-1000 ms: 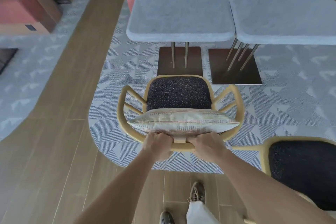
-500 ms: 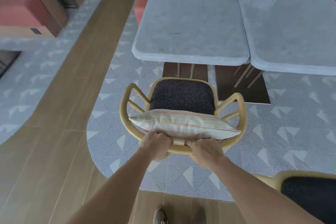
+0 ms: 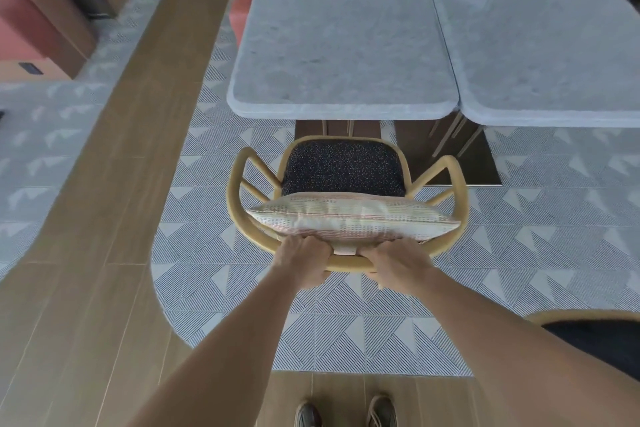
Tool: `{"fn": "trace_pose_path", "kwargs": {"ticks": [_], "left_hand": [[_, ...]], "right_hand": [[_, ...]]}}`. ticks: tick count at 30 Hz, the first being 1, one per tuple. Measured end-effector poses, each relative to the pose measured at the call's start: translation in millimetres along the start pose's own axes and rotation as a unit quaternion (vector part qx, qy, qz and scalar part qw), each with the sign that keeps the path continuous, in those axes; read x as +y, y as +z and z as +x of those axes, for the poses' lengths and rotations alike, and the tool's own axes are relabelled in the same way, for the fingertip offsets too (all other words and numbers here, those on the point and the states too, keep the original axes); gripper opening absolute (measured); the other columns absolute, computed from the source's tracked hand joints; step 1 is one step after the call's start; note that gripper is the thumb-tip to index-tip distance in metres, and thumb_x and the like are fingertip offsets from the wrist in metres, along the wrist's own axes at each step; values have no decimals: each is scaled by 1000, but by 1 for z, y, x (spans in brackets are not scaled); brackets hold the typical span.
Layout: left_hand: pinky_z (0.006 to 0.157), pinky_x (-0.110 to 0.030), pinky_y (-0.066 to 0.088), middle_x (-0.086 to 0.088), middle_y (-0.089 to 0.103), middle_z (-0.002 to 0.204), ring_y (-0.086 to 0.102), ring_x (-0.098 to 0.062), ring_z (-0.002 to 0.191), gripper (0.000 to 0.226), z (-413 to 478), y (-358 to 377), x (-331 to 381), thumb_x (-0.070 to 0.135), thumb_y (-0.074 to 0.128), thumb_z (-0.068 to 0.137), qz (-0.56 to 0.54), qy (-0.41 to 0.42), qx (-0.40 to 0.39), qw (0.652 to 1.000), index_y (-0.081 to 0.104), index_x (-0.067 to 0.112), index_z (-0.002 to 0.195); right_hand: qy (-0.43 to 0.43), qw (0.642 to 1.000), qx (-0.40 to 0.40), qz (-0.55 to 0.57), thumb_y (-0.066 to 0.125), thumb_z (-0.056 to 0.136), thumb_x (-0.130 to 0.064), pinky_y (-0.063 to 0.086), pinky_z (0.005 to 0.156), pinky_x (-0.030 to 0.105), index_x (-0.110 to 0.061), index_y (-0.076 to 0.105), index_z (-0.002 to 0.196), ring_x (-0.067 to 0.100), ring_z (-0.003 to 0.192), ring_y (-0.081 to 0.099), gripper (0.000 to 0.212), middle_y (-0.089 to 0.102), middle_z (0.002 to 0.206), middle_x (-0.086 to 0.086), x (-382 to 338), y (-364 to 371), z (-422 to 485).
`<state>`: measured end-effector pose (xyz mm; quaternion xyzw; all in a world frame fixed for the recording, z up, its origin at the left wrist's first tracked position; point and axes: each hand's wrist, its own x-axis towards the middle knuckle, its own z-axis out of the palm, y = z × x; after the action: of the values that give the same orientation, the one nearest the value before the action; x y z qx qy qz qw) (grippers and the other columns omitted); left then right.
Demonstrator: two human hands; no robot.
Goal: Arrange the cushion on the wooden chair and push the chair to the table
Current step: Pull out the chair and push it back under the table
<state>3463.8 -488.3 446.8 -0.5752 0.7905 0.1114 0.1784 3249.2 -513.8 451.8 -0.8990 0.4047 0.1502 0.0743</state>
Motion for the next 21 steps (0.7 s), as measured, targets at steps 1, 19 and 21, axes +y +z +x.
{"fn": "trace_pose_path", "kwargs": {"ticks": [1,19,21], "left_hand": [[87,-41,57,1,76,104,74,-25,101,24,0,0,0,37,63,100,-3,-1,-1,1000,73,27,120],[85,-40,52,-1,74,104,72,-28,101,27,27,-10,17,41,61,101,-7,-17,14,1000,73,25,119],[87,-41,54,-1,75,105,73,-28,101,27,19,-7,15,40,60,101,-8,-22,9,1000,73,25,120]], "right_hand": [[-4,1000,2,1,55,101,-41,51,67,36,-36,60,128,27,79,75,28,79,94,0,0,0,0],[-1,1000,9,11,56,98,-49,51,64,32,-41,63,122,22,74,74,26,77,86,-6,41,6,13],[-6,1000,16,10,55,99,-49,46,61,33,-40,62,122,23,72,74,26,77,85,-5,32,10,9]]}}
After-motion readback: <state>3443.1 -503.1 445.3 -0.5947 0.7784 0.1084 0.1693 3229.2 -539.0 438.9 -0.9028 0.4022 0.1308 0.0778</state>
